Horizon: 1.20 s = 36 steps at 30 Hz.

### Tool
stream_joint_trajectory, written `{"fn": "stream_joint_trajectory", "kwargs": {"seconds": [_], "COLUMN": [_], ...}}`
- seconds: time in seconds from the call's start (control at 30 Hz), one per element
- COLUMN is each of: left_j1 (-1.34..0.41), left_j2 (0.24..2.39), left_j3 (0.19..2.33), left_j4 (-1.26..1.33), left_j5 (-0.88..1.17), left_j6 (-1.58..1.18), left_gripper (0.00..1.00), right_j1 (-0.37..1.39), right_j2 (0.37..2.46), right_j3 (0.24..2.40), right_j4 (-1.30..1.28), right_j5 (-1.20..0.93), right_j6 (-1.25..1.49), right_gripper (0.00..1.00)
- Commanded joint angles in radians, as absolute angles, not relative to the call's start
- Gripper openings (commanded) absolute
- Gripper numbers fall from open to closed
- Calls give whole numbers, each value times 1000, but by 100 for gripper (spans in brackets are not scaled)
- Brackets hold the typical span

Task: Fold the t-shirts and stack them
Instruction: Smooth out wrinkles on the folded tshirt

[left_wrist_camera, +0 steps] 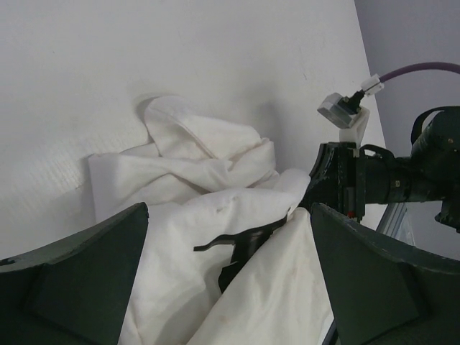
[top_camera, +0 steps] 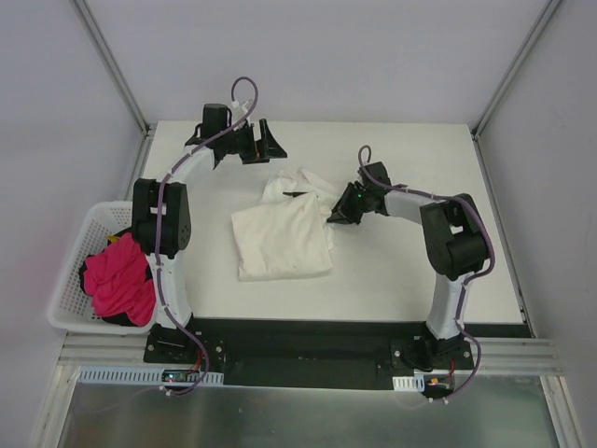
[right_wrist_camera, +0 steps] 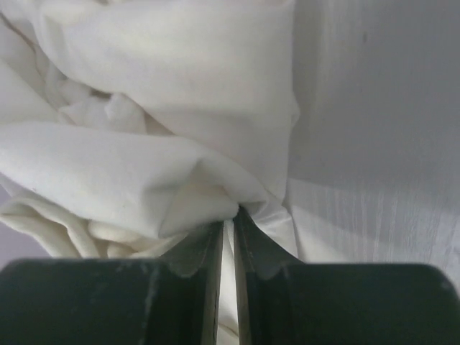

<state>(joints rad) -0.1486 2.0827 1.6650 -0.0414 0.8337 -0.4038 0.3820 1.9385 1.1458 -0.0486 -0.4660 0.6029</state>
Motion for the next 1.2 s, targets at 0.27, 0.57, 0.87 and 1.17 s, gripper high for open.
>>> {"fn": "stream_joint_trajectory", "kwargs": {"seconds": [0.27, 0.57, 0.87, 1.17], "left_j1": [-135, -135, -170, -213], "left_j2": [2002, 1584, 1160, 1016], "left_j3": [1606, 1154, 760, 451], "left_j4": [-20, 175, 170, 293], "left_j5": [807, 520, 474, 450], "left_j6": [-379, -600, -652, -707], "left_gripper": [92, 95, 95, 93], "right_j1": [295, 256, 273, 334], "right_j2": [2017, 1746, 1632, 1664], "right_j3": [1345, 1210, 1025, 1003], "right_j4": [-110, -224, -89, -43], "right_j5": [-466, -426, -517, -546], "right_j6": [558, 401, 433, 448], "right_gripper": [23, 50, 53, 53]}}
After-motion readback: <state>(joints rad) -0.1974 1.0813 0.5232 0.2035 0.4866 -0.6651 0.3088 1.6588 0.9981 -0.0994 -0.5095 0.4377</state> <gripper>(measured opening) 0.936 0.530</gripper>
